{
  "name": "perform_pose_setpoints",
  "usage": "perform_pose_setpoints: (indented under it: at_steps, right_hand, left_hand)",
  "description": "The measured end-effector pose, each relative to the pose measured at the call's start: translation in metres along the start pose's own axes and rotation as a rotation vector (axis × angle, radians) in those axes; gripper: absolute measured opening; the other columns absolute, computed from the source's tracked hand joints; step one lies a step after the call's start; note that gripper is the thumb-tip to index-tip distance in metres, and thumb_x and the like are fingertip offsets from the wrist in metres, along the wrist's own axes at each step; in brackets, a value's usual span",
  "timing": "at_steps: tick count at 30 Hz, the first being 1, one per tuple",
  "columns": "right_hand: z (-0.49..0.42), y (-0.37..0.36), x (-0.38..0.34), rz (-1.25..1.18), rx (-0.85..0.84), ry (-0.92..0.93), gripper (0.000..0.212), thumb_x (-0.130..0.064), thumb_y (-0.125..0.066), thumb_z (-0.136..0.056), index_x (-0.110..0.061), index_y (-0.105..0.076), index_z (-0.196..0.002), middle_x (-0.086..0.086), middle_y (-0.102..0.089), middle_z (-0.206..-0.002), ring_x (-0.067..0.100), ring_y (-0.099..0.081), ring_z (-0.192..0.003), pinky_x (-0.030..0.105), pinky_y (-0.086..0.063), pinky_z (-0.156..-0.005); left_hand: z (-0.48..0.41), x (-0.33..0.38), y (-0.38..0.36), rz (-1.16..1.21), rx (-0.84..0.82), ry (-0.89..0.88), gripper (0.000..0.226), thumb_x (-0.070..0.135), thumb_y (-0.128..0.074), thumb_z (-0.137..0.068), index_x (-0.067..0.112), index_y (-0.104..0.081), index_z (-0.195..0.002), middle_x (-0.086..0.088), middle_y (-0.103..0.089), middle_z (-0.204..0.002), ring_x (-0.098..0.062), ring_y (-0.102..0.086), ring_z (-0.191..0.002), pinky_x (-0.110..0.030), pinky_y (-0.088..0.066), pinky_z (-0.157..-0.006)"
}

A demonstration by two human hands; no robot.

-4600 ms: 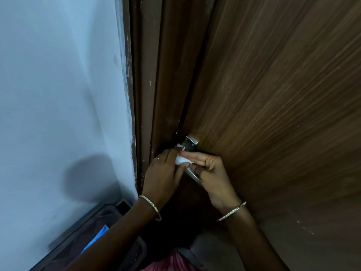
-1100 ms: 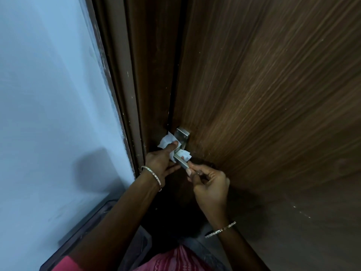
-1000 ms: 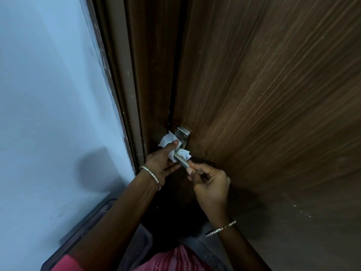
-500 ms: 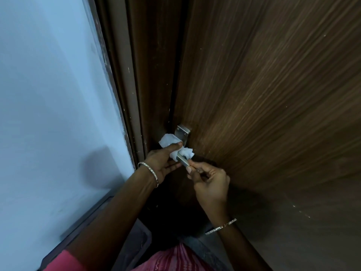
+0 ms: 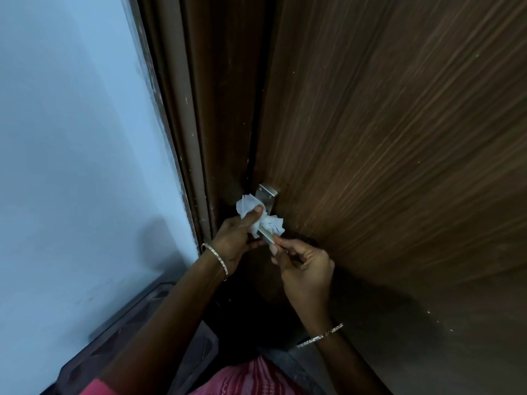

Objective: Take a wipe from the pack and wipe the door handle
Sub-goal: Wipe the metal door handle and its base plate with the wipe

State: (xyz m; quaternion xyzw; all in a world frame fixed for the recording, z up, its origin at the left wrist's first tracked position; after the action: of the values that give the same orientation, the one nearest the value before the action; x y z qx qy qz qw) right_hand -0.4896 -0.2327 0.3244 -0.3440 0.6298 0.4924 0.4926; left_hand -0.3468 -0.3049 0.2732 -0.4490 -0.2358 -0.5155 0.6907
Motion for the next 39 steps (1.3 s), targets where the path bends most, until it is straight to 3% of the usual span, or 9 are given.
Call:
perform_pose_setpoints:
  at_steps: [6,10,14,18,22,27,32,35,39]
  right_hand:
    - [-0.003,0.000,0.001,0.011,-0.024,0.009,0.027,-0.009,-0.078,-0.084,-0.034,-0.078,-0.095,-0.020,-0.077,-0.084,0.002,-0.075,-0.075,0.031,-0.064,-0.071]
    - [-0.003,0.000,0.002,0.007,-0.024,0.007,0.023,-0.008,-0.078,-0.084,-0.026,-0.079,-0.096,-0.022,-0.077,-0.083,0.003,-0.076,-0.073,0.031,-0.064,-0.070]
    - [-0.003,0.000,0.000,0.006,-0.020,0.021,0.022,-0.006,-0.078,-0.084,-0.023,-0.079,-0.096,-0.024,-0.076,-0.085,0.003,-0.076,-0.075,0.030,-0.064,-0.069]
    - [-0.002,0.000,0.003,0.014,0.016,0.006,0.023,-0.007,-0.078,-0.083,-0.026,-0.079,-0.096,-0.016,-0.078,-0.083,0.005,-0.076,-0.073,0.028,-0.064,-0.068]
    - [-0.001,0.000,0.003,0.043,0.031,0.025,0.023,-0.010,-0.077,-0.084,-0.030,-0.079,-0.096,-0.015,-0.078,-0.082,0.002,-0.075,-0.073,0.023,-0.061,-0.067]
    - [0.003,-0.001,-0.001,0.028,0.084,0.019,0.037,-0.005,-0.077,-0.083,-0.042,-0.075,-0.089,-0.016,-0.078,-0.088,0.002,-0.075,-0.075,0.026,-0.063,-0.070]
    - [0.009,-0.003,-0.005,0.054,0.141,0.051,0.035,-0.006,-0.076,-0.085,-0.041,-0.075,-0.091,-0.017,-0.078,-0.095,0.000,-0.074,-0.085,0.036,-0.064,-0.078]
    - [0.011,-0.004,-0.006,0.087,0.165,0.065,0.030,-0.008,-0.076,-0.085,-0.034,-0.077,-0.098,-0.019,-0.078,-0.093,-0.002,-0.074,-0.085,0.036,-0.063,-0.081]
    - [0.014,-0.006,-0.004,0.074,0.197,0.062,0.034,-0.009,-0.074,-0.087,-0.043,-0.075,-0.093,-0.022,-0.077,-0.096,0.000,-0.074,-0.089,0.042,-0.060,-0.088]
  left_hand:
    - [0.001,0.000,-0.004,0.003,0.148,-0.104,0.029,0.035,-0.063,-0.093,0.008,-0.072,-0.090,-0.014,-0.077,-0.087,-0.028,-0.073,-0.082,-0.040,-0.059,-0.082]
    - [0.001,0.003,-0.001,-0.056,0.250,-0.127,0.040,0.044,-0.052,-0.098,0.009,-0.068,-0.086,-0.027,-0.072,-0.101,-0.043,-0.068,-0.100,-0.053,-0.052,-0.097]
    - [0.001,0.008,0.005,-0.119,0.325,-0.130,0.046,0.048,-0.049,-0.098,0.010,-0.068,-0.080,-0.025,-0.070,-0.094,-0.044,-0.067,-0.098,-0.054,-0.053,-0.094]
    - [0.001,0.008,0.014,-0.117,0.304,-0.139,0.039,0.045,-0.069,-0.086,0.010,-0.069,-0.068,-0.012,-0.073,-0.072,-0.036,-0.072,-0.081,-0.040,-0.061,-0.075]
    - [0.006,0.006,0.018,-0.046,0.363,-0.177,0.022,0.030,-0.083,-0.076,0.009,-0.076,-0.077,-0.017,-0.076,-0.085,-0.036,-0.073,-0.087,-0.053,-0.058,-0.086]
    - [0.017,0.032,0.016,-0.201,0.482,-0.412,0.026,0.016,-0.084,-0.074,0.008,-0.078,-0.098,-0.001,-0.076,-0.084,-0.017,-0.073,-0.078,-0.034,-0.059,-0.073]
    - [0.033,0.042,0.013,-0.490,0.535,-0.615,0.019,0.022,-0.077,-0.082,0.011,-0.079,-0.097,-0.003,-0.078,-0.086,-0.015,-0.072,-0.075,-0.021,-0.053,-0.065]
    - [0.038,0.040,0.017,-0.524,0.530,-0.656,0.017,0.025,-0.075,-0.083,0.013,-0.081,-0.094,-0.001,-0.078,-0.085,-0.013,-0.071,-0.074,-0.003,-0.041,-0.059]
    - [0.041,0.038,0.024,-0.512,0.498,-0.652,0.014,0.027,-0.076,-0.082,0.014,-0.081,-0.087,0.003,-0.077,-0.077,0.005,-0.062,-0.061,-0.002,-0.039,-0.054]
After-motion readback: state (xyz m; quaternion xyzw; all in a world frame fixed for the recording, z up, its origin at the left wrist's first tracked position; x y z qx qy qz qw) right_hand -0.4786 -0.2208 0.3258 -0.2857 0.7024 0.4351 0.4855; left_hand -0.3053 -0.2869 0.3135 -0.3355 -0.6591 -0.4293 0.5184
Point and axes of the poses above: each hand's wrist, its own z-axis away from the middle knuckle, its own y-axis out of the back of the hand, x = y × z, the point moved 7 cm from there along -z, towards the middle knuckle
